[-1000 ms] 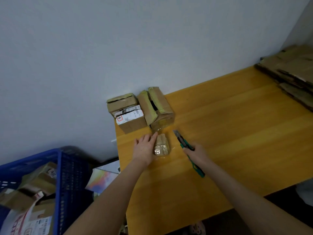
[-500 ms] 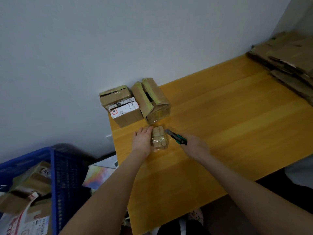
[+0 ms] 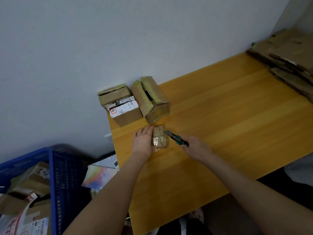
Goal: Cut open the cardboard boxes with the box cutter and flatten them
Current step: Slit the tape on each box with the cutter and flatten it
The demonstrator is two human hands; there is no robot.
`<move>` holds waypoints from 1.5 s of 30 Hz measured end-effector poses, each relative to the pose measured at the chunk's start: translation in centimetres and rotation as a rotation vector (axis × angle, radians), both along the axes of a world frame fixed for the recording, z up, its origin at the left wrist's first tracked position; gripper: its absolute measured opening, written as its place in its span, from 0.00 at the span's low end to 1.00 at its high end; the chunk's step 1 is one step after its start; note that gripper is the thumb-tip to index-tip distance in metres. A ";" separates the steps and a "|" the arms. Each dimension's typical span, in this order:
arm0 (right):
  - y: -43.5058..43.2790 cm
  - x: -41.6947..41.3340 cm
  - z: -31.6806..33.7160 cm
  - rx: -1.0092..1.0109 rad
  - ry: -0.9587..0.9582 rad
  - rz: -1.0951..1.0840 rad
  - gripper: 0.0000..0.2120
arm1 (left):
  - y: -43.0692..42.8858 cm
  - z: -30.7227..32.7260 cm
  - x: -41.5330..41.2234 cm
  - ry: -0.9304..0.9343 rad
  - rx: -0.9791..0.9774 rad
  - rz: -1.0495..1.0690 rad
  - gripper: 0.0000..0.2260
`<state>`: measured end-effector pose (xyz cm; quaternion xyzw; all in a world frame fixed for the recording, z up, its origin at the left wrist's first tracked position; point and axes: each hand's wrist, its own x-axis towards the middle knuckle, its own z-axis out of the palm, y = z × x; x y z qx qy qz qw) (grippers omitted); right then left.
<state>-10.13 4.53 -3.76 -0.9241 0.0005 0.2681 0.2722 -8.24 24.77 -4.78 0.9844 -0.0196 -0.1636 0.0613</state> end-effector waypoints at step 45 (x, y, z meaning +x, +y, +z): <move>4.9 -0.9 0.1 0.530 0.223 -0.729 0.20 | -1.5 -0.9 -1.3 0.159 -0.323 0.304 0.31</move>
